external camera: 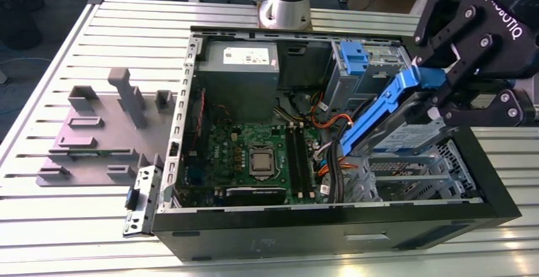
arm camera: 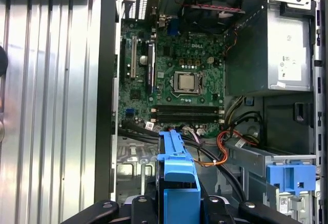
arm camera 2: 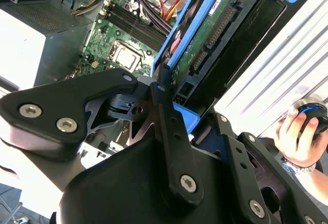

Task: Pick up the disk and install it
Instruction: 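Insert the disk into the insertion slot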

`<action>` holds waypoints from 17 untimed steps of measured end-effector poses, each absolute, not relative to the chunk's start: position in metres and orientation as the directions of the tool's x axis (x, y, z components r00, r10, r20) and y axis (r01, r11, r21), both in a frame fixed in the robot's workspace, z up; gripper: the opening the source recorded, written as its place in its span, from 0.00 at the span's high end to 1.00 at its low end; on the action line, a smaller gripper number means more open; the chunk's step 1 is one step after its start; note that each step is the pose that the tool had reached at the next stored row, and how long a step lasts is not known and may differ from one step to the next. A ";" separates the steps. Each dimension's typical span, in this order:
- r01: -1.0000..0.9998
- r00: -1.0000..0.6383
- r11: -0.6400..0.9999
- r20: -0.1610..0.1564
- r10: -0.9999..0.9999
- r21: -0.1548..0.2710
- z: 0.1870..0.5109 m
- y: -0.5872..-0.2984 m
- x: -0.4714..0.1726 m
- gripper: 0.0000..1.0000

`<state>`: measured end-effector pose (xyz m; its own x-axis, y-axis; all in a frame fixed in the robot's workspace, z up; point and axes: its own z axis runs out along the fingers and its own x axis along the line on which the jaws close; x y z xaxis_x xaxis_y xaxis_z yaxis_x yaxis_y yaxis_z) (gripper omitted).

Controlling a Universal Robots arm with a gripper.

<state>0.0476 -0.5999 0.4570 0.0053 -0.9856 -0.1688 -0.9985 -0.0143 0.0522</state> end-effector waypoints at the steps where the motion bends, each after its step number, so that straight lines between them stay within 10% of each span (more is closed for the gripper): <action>1: -0.999 0.005 -0.014 -0.169 -0.986 0.052 0.457 -0.600 0.048 0.63; 17: -0.999 0.005 -0.014 -0.169 -0.986 0.052 0.455 -0.603 0.051 0.63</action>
